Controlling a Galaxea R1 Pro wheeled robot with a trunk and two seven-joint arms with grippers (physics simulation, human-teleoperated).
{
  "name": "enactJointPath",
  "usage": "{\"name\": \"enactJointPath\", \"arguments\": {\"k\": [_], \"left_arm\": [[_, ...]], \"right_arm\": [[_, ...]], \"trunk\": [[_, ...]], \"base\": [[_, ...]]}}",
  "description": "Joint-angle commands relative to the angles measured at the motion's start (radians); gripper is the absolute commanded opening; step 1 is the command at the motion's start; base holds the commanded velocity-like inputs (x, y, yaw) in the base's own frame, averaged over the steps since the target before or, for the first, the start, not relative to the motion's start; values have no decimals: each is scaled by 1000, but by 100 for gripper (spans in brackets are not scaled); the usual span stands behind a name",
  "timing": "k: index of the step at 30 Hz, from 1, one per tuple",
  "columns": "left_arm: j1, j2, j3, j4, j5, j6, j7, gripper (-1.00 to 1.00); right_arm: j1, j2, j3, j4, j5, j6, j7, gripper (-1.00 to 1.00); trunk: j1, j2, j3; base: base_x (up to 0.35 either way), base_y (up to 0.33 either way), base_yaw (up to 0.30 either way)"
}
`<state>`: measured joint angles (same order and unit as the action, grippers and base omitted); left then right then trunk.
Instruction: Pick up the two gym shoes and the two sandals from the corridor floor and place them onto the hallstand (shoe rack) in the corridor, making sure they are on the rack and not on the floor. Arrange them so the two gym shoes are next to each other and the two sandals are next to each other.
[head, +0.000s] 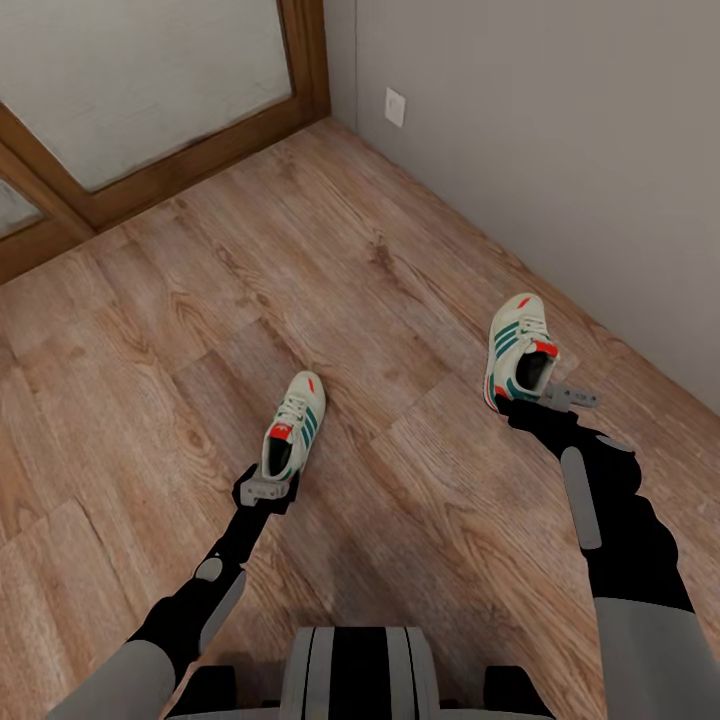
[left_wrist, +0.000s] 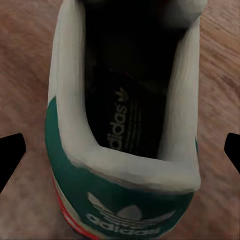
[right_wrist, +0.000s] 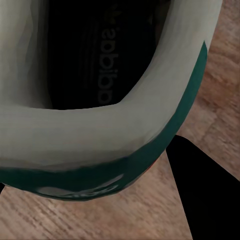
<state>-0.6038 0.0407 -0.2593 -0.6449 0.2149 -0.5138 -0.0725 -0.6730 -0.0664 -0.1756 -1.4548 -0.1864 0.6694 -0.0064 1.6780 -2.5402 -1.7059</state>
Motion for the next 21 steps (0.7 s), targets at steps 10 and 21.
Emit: {"name": "enactJointPath", "arguments": {"k": [10, 21], "left_arm": [[-1, 16, -3, 1, 11, -3, -4, 100], [-1, 16, -3, 1, 11, -3, -4, 100]], "right_arm": [[0, 0, -1, -1, -6, 4, -1, -100], [0, 0, -1, -1, -6, 4, -1, -100]], "trunk": [[3, -2, -28], [3, -2, -35]], "base": [[0, 0, 0], [0, 0, 0]]}}
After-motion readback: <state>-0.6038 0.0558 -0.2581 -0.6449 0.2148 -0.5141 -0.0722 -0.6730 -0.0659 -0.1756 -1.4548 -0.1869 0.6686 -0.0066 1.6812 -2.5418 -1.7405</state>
